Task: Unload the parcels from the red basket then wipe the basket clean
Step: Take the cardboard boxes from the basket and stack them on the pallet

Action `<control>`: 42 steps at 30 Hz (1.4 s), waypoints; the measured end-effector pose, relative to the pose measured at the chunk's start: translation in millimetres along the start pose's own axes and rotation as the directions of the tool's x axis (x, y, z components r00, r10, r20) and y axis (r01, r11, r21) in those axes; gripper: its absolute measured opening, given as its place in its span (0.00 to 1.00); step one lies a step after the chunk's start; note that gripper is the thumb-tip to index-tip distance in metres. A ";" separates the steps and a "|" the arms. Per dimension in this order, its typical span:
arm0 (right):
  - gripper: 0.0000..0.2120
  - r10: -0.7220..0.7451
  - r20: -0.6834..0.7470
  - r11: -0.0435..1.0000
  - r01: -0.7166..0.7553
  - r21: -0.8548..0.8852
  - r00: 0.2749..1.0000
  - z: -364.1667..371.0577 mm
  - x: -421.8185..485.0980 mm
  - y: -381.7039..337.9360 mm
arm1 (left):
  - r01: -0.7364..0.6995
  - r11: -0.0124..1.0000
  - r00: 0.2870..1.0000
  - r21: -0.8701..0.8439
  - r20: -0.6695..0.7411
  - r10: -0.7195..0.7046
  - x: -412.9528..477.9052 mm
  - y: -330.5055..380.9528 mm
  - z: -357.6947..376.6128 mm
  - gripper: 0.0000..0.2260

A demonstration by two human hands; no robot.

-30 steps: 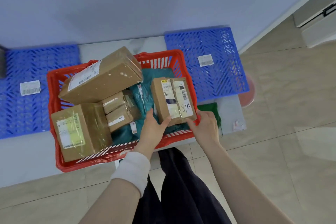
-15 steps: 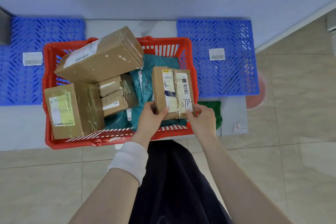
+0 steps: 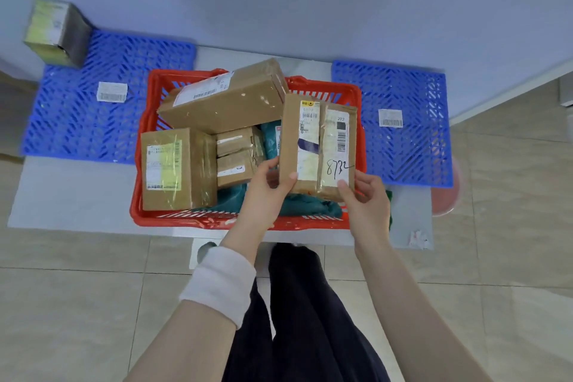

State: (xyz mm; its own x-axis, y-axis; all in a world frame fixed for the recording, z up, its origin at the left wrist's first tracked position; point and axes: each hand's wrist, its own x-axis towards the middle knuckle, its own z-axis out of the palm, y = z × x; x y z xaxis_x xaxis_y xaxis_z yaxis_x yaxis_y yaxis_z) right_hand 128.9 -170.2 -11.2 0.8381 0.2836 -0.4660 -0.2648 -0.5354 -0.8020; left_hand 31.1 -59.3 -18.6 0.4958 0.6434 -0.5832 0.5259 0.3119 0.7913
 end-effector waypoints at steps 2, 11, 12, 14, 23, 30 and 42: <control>0.09 -0.066 -0.026 0.997 0.066 0.033 0.998 14.8 -24.8 -13.1 | -0.043 0.999 0.999 -0.030 -0.009 0.043 -11.4 4.1 -25.0 0.21; 0.11 -0.226 -0.035 0.958 0.228 0.174 0.974 182.2 -133.2 -66.9 | -0.236 0.938 0.966 -0.253 -0.170 0.197 -31.1 -19.7 -215.7 0.18; 0.12 -0.231 0.002 0.958 0.227 0.174 0.973 205.7 -143.1 -72.1 | -0.241 0.930 0.961 -0.276 -0.201 0.189 -30.7 -25.4 -239.8 0.19; 0.14 -0.247 0.057 0.959 0.235 0.159 0.967 245.2 -156.7 -80.4 | -0.242 0.916 0.956 -0.320 -0.240 0.168 -26.7 -36.0 -278.7 0.19; 0.17 -0.232 0.145 0.966 0.210 0.149 0.962 341.4 -137.6 -107.9 | -0.215 0.901 0.940 -0.376 -0.331 0.086 40.7 -44.3 -355.6 0.16; 0.17 -0.128 0.196 0.988 0.107 0.111 0.972 411.2 -83.2 -121.9 | -0.116 0.908 0.950 -0.403 -0.312 -0.017 121.1 -43.0 -391.4 0.15; 0.16 0.100 0.217 0.993 -0.111 0.037 0.971 560.3 25.6 -95.0 | 0.088 0.914 0.931 -0.396 -0.294 -0.216 282.0 -96.1 -443.9 0.16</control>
State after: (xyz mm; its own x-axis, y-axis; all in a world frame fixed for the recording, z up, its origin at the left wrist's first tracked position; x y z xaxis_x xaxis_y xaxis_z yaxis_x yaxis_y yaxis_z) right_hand -91.7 333.7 -156.4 0.6837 0.3942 -0.6142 -0.3739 -0.5335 -0.7587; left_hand -186.4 402.5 -177.5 0.1447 0.7370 -0.6602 0.2508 0.6182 0.7450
